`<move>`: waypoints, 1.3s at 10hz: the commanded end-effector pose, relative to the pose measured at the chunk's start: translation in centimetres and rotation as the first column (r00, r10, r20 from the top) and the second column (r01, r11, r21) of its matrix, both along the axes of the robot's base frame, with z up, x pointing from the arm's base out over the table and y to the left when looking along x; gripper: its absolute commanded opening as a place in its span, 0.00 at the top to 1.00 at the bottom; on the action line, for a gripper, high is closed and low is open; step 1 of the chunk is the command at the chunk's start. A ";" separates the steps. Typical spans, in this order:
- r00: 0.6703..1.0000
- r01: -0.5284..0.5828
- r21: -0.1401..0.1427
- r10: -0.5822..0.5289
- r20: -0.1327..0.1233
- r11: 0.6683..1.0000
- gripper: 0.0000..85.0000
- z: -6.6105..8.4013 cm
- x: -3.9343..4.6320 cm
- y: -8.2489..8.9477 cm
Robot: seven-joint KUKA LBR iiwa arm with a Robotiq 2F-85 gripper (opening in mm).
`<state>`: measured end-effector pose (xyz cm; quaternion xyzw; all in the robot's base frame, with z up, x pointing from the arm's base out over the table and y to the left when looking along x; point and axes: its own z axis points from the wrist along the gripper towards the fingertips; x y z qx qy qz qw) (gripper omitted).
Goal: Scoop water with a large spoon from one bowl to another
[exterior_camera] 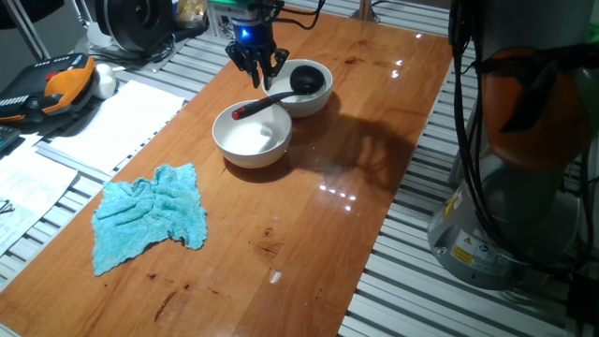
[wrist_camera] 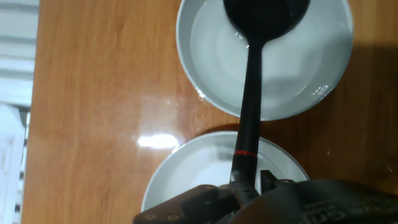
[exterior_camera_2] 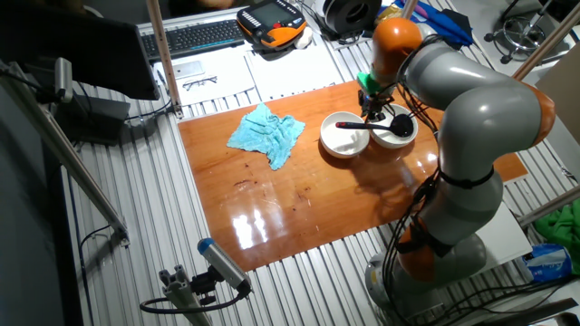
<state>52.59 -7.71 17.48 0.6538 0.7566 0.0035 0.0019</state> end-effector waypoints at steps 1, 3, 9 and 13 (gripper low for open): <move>1.000 0.002 0.005 -0.002 -0.022 1.000 1.00 0.0 0.01 0.0; 1.000 0.018 -0.054 -0.019 -0.018 0.998 1.00 0.0 0.01 0.0; 0.999 0.006 -0.087 -0.002 0.036 0.996 1.00 0.0 0.01 0.0; 0.999 0.033 -0.096 -0.030 0.031 0.995 1.00 0.0 0.32 -0.2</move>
